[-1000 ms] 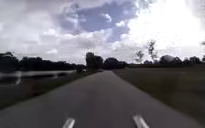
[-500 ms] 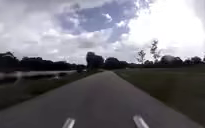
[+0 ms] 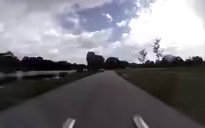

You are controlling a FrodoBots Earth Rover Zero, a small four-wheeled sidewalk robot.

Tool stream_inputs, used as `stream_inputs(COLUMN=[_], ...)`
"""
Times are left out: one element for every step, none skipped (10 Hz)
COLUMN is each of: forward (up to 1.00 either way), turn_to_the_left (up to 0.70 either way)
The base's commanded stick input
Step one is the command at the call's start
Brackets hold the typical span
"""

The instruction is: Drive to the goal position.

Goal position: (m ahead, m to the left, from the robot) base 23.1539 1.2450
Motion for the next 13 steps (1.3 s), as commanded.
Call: stream_inputs(forward=[0.85,0.85,0.85,0.85,0.85,0.85,0.85,0.85,0.85,0.85,0.85,0.85,0.85], turn_to_the_left=[0.0,0.0,0.0,0.0,-0.02,-0.07,-0.13,-0.12,-0.03,-0.16,-0.28,-0.28,0.0])
